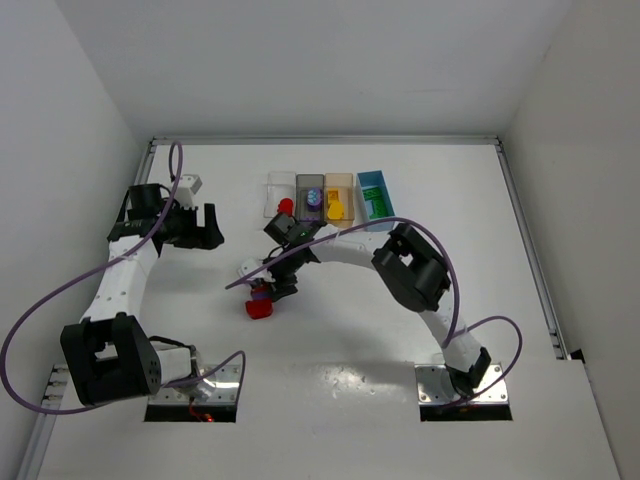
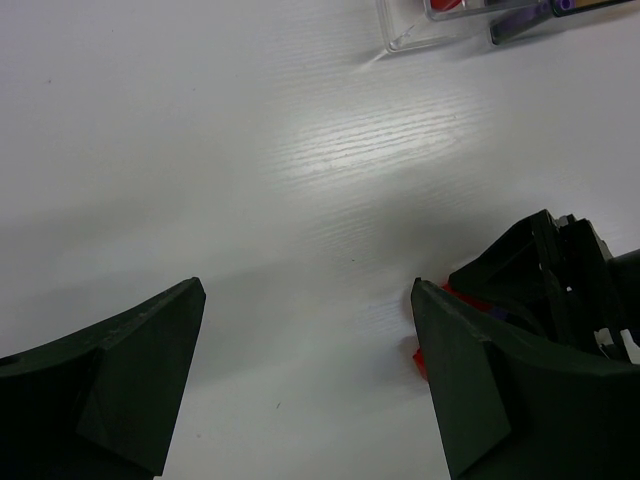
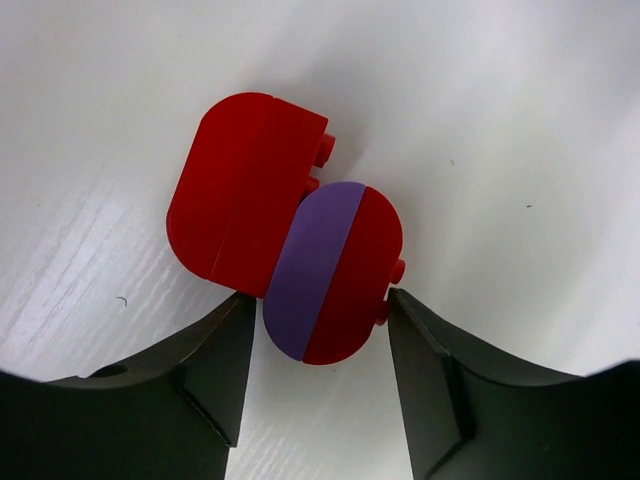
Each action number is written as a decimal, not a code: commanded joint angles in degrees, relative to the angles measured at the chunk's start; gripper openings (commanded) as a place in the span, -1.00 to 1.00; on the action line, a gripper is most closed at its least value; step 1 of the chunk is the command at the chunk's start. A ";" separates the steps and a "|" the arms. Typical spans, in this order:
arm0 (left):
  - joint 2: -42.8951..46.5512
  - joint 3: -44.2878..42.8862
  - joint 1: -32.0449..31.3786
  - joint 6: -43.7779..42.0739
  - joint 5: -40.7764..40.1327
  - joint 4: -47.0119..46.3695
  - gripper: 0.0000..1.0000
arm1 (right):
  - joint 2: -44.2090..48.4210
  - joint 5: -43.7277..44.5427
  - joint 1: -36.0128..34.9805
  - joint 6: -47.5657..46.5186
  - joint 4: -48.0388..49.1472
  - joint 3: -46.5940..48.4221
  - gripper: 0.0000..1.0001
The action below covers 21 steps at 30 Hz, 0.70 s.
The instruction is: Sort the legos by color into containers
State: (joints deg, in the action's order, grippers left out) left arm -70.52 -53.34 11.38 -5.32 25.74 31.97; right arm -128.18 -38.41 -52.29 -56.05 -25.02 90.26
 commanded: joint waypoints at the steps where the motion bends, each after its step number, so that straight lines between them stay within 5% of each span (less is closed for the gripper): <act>1: -0.32 0.08 0.58 0.14 1.25 -2.00 0.82 | -0.49 -3.25 -0.35 -1.43 -0.56 2.29 0.06; 9: -0.32 0.60 0.58 0.14 4.23 -2.00 0.82 | 0.12 -2.72 0.17 -0.20 -2.14 2.82 -0.29; 16: -0.32 1.13 0.58 -1.79 13.18 -0.24 0.82 | 6.09 -0.61 2.89 4.54 -0.57 -2.71 -0.82; 21: -4.70 0.52 0.58 -4.52 23.91 3.27 0.82 | 12.59 2.72 5.88 8.76 4.52 -9.83 -0.86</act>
State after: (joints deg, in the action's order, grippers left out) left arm -72.49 -52.36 11.38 -7.14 40.56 32.93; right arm -121.86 -36.05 -48.25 -50.76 -25.15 82.81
